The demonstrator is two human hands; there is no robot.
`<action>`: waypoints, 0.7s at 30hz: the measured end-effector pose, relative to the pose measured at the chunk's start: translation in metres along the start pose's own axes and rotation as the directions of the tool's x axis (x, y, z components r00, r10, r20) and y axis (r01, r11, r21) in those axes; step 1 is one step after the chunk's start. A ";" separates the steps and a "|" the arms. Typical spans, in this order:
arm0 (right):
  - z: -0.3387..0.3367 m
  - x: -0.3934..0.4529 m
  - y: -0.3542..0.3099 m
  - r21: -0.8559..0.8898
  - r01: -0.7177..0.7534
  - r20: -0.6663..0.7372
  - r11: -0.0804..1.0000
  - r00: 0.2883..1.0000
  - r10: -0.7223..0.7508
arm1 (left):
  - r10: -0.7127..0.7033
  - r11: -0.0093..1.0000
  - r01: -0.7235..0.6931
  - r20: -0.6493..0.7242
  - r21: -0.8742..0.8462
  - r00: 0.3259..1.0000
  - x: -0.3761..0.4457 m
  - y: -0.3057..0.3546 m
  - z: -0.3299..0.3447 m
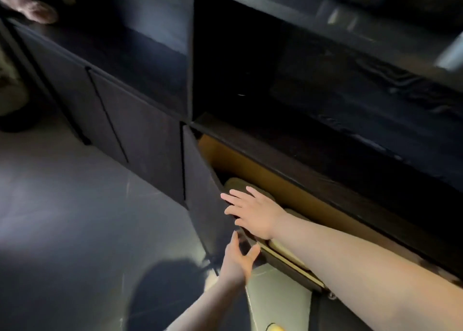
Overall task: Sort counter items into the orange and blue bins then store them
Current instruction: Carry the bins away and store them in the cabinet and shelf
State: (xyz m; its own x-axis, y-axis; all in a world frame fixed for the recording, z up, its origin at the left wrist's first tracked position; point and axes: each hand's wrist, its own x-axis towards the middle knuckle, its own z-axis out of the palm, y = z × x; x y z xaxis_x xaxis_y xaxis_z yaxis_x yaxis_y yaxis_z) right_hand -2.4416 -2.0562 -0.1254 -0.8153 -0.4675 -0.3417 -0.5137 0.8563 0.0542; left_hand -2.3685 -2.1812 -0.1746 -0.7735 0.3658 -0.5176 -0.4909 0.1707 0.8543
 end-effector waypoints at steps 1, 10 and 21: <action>0.002 -0.012 0.009 -0.009 -0.055 0.011 0.998 0.998 0.055 | -0.015 1.000 0.015 0.005 0.017 1.000 0.012 0.006 0.014; 0.049 -0.173 0.057 0.238 -0.603 0.063 0.762 0.792 0.607 | -0.129 0.919 0.178 -0.158 0.352 0.979 0.096 0.050 0.099; 0.121 -0.393 -0.004 0.235 -0.912 0.239 0.337 0.390 0.889 | -0.095 0.690 -0.230 0.401 0.686 0.911 -0.023 -0.017 0.202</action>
State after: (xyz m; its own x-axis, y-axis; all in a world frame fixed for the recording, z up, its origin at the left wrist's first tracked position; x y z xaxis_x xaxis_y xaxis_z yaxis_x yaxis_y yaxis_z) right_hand -2.0870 -1.8489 -0.1045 -0.7109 0.6315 -0.3095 0.6332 0.7662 0.1090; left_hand -2.2613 -2.0073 -0.1678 -0.4977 0.6837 -0.5336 0.1139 0.6614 0.7413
